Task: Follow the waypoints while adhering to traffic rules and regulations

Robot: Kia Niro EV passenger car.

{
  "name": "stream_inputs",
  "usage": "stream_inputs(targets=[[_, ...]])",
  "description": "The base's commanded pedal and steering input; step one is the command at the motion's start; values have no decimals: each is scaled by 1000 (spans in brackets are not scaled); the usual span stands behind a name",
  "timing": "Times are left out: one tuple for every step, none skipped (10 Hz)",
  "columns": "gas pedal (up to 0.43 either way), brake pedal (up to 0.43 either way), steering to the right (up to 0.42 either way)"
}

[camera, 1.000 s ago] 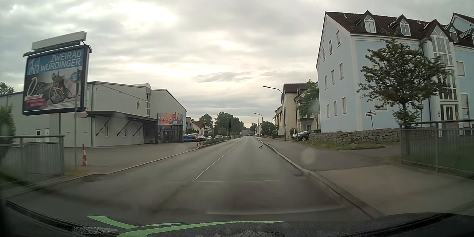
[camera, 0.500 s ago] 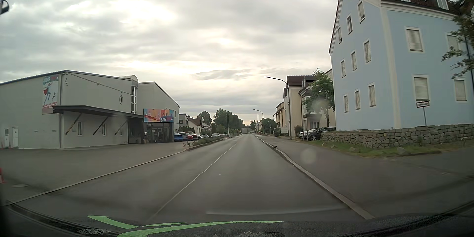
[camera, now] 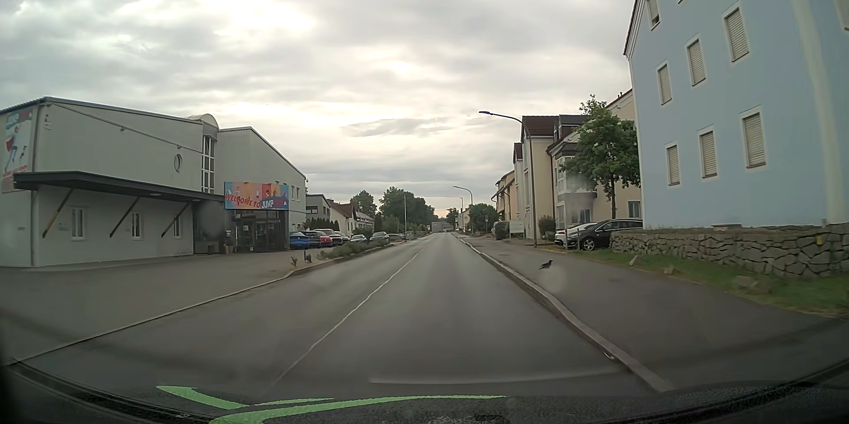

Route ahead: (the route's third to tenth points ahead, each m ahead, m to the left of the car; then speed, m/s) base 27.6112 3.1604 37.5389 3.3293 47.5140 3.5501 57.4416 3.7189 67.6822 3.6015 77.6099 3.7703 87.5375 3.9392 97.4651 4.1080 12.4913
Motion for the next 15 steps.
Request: stream_inputs(targets=[[150, 0, 1], [150, 0, 1], [150, 0, 1], [150, 0, 1], [150, 0, 1], [150, 0, 2], [150, 0, 1], [150, 0, 1], [150, 0, 1], [150, 0, 1], [150, 0, 1], [150, 0, 1], [150, 0, 1], [150, 0, 0], [150, 0, -2]])
